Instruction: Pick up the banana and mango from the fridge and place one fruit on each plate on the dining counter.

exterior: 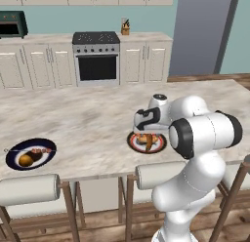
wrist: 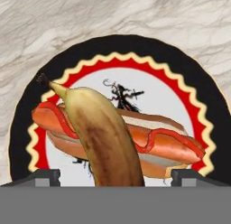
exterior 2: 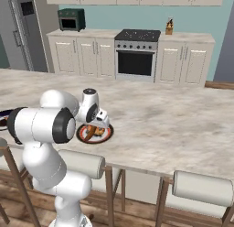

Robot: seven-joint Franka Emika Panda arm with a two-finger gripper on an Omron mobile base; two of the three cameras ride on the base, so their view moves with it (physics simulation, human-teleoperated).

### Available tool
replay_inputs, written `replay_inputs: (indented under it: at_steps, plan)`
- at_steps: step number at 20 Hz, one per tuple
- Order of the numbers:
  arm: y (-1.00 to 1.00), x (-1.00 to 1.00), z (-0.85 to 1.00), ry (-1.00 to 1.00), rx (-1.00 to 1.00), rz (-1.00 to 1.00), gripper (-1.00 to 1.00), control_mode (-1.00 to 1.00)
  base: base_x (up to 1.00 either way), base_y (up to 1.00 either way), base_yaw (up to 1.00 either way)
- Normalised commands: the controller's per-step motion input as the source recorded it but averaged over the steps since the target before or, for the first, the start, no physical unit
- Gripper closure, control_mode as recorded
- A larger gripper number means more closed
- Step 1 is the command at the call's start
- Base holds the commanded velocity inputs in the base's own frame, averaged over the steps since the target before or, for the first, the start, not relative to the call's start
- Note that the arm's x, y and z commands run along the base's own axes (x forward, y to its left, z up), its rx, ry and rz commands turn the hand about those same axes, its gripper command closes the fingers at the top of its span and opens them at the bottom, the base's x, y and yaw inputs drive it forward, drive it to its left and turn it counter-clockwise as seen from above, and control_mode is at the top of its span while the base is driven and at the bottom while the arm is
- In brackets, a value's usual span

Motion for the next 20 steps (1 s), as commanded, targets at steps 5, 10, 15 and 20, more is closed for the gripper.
replay_inputs:
  at_steps: [5, 10, 15, 20]
  plan:
    - [0.0, -0.24, 0.57, -0.04, 0.0, 0.0, -1.0, -1.0, 0.0, 0.0, 0.0]
    - [0.02, -0.95, 0.77, -0.17, 0.01, 0.0, -1.0, -1.0, 0.0, 0.0, 0.0]
    - [0.19, -1.0, 0.71, -0.27, -0.07, 0.03, -1.0, -1.0, 0.0, 0.0, 0.0]
    - [0.19, -1.0, 0.51, -0.26, -0.13, 0.05, -1.0, -1.0, 0.0, 0.0, 0.0]
